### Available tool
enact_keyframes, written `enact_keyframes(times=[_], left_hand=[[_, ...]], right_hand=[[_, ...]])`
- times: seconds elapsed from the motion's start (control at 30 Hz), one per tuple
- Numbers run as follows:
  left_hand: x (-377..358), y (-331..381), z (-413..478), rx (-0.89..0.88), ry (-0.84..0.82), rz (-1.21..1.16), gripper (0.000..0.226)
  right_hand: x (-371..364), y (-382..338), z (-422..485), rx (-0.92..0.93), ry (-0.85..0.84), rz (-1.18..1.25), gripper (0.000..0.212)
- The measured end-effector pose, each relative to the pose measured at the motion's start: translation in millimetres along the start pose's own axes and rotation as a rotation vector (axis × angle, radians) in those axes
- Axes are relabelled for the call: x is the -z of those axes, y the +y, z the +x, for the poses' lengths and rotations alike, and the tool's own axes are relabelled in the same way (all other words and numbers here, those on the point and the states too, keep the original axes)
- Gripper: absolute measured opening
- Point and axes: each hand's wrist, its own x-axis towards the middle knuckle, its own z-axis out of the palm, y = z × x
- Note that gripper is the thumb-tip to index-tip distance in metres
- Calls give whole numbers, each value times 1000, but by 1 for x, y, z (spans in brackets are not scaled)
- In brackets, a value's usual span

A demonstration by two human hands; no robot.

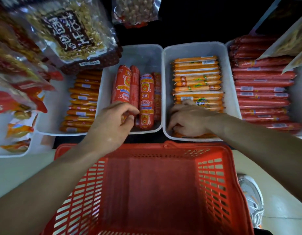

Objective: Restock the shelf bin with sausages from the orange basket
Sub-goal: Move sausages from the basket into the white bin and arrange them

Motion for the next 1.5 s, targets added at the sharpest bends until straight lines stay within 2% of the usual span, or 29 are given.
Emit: enact_keyframes(times=[0.17, 0.47, 0.53, 0.6, 0.63, 0.7, 0.73, 0.8, 0.9, 1.0, 1.13, 1.27, 1.37, 1.5], left_hand=[[-4, -8, 7, -38, -4, 23, 19], [-8, -4, 12, -30, 22, -34, 18], [-12, 8, 16, -19, 16, -78, 20], [-20, 27, 25, 10, 0, -167, 26], [-24, 39, 30, 28, -12, -222, 29], [-36, 64, 44, 49, -61, -279, 34], [-44, 76, 51, 39, -86, -261, 36], [-63, 97, 67, 17, -107, -198, 40], [-93, 112, 95, 147, -96, -206, 56], [-117, 109, 118, 350, -58, -284, 67], [-135, 108, 129, 504, -72, -324, 62], [-140, 104, 131, 491, -81, -379, 58], [-137, 104, 138, 555, -24, -447, 59], [-136, 104, 153, 614, 4, -594, 87]], right_hand=[[0, 6, 2, 0, -35, 2, 20], [6, -2, 2, 20, -67, -64, 25], [16, 0, -3, 16, 46, 123, 25], [25, 9, -14, -86, 226, 331, 29], [29, 16, -20, -144, 345, 338, 34], [33, 33, -29, -284, 519, 184, 45], [35, 41, -33, -368, 510, 75, 53], [33, 52, -36, -510, 367, -86, 70], [27, 63, -41, -558, 239, -239, 82], [25, 72, -52, -559, 242, -231, 81], [23, 75, -56, -552, 251, -168, 80], [21, 74, -55, -554, 269, -126, 79], [21, 74, -55, -551, 279, -133, 79], [20, 73, -55, -557, 289, -124, 78]])
